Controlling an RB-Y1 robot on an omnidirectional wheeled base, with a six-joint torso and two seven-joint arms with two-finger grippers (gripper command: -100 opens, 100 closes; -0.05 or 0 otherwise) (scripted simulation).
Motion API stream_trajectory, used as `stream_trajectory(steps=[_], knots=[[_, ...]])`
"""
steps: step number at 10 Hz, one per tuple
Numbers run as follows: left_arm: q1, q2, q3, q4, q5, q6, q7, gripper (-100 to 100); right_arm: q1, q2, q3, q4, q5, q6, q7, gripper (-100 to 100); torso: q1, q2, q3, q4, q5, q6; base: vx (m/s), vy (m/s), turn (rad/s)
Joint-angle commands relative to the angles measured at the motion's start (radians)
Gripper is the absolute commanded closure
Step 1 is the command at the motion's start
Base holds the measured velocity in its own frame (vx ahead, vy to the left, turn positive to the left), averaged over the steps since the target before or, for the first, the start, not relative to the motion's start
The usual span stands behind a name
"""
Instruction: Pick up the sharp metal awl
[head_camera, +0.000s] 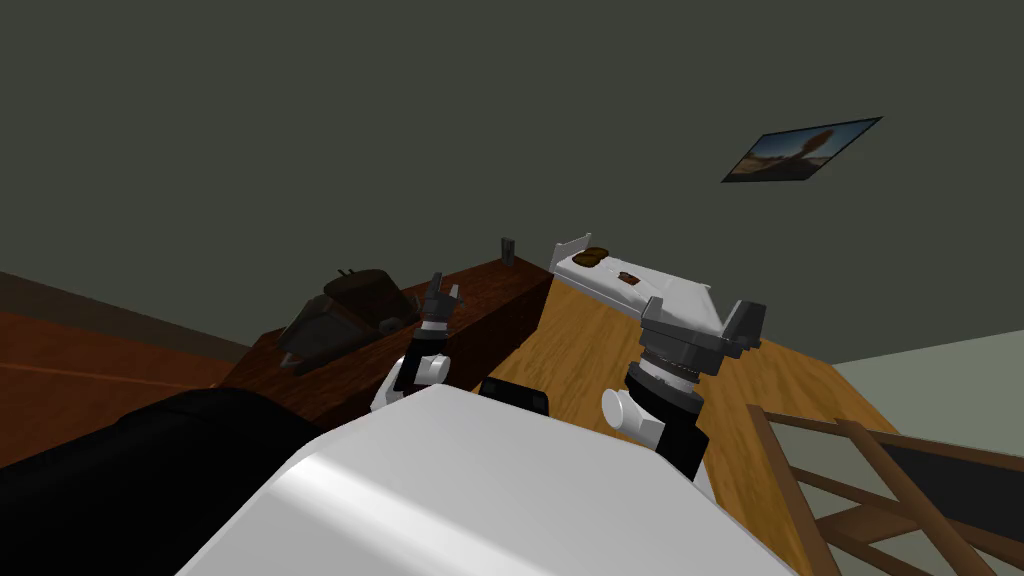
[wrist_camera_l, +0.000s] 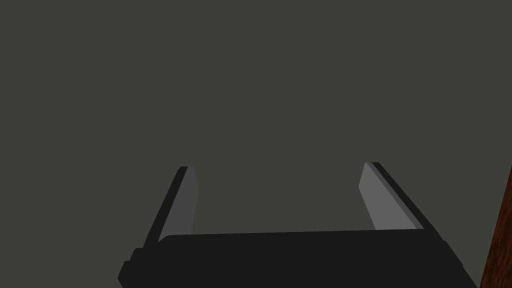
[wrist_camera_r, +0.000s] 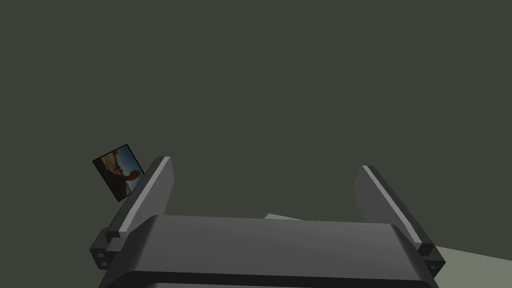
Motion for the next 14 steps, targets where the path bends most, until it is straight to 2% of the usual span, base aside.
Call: stream_trajectory(steps=[1, 4, 7, 8, 9, 10, 12, 13, 14], knots=[[0.03, 0.045, 0.017, -0.005, 0.009, 0.02, 0.005, -100, 0.0, 0.0, 0.0, 0.0, 0.0, 0.0, 0.0, 0, 0.0, 0.0, 0.0, 0.0, 0.0, 0.0, 0.018, -0.014, -0.05], [0.1, 0.113, 0.057, -0.018, 0.029, 0.069, 0.017, -100, 0.0, 0.0, 0.0, 0.0, 0.0, 0.0, 0.0, 0, -0.002, -0.002, -0.001, -0.001, 0.0, 0.0, 0.042, -0.036, -0.068], [0.189, 0.192, 0.114, -0.039, 0.057, 0.137, 0.039, -100, 0.0, 0.0, 0.0, 0.0, 0.0, 0.0, 0.0, 0, -0.004, -0.003, -0.002, -0.001, -0.001, 0.0, 0.058, -0.061, -0.093], [0.201, 0.192, 0.114, -0.039, 0.057, 0.137, 0.039, -100, 0.0, 0.0, 0.0, 0.0, 0.0, 0.0, 0.0, 0, -0.004, -0.004, -0.002, -0.001, -0.001, 0.0, 0.043, -0.038, -0.023], [0.234, 0.221, 0.136, -0.048, 0.067, 0.163, 0.047, -100, 0.0, 0.0, 0.0, 0.0, 0.0, 0.0, 0.0, 0, -0.003, -0.003, -0.002, -0.001, -0.001, 0.0, 0.045, -0.032, -0.064], [0.24, 0.221, 0.136, -0.048, 0.067, 0.163, 0.047, -100, 0.0, 0.0, 0.0, 0.0, 0.0, 0.0, 0.0, 0, -0.002, -0.003, -0.002, -0.001, -0.001, 0.0, 0.036, -0.029, -0.039], [0.31, 0.281, 0.182, -0.066, 0.089, 0.219, 0.066, -100, 0.0, 0.0, 0.0, 0.0, 0.0, 0.0, 0.0, 0, -0.003, -0.002, -0.001, -0.001, -0.001, 0.0, 0.059, -0.046, -0.109], [0.323, 0.281, 0.182, -0.066, 0.089, 0.219, 0.066, -100, 0.0, 0.0, 0.0, 0.0, 0.0, 0.0, 0.0, 0, -0.003, -0.004, -0.002, -0.001, -0.001, 0.0, 0.052, -0.039, -0.034], [0.36, 0.313, 0.206, -0.076, 0.1, 0.249, 0.076, -100, 0.0, 0.0, 0.0, 0.0, 0.0, 0.0, 0.0, 0, -0.003, -0.003, -0.002, -0.001, -0.001, 0.0, 0.043, -0.055, -0.066]])
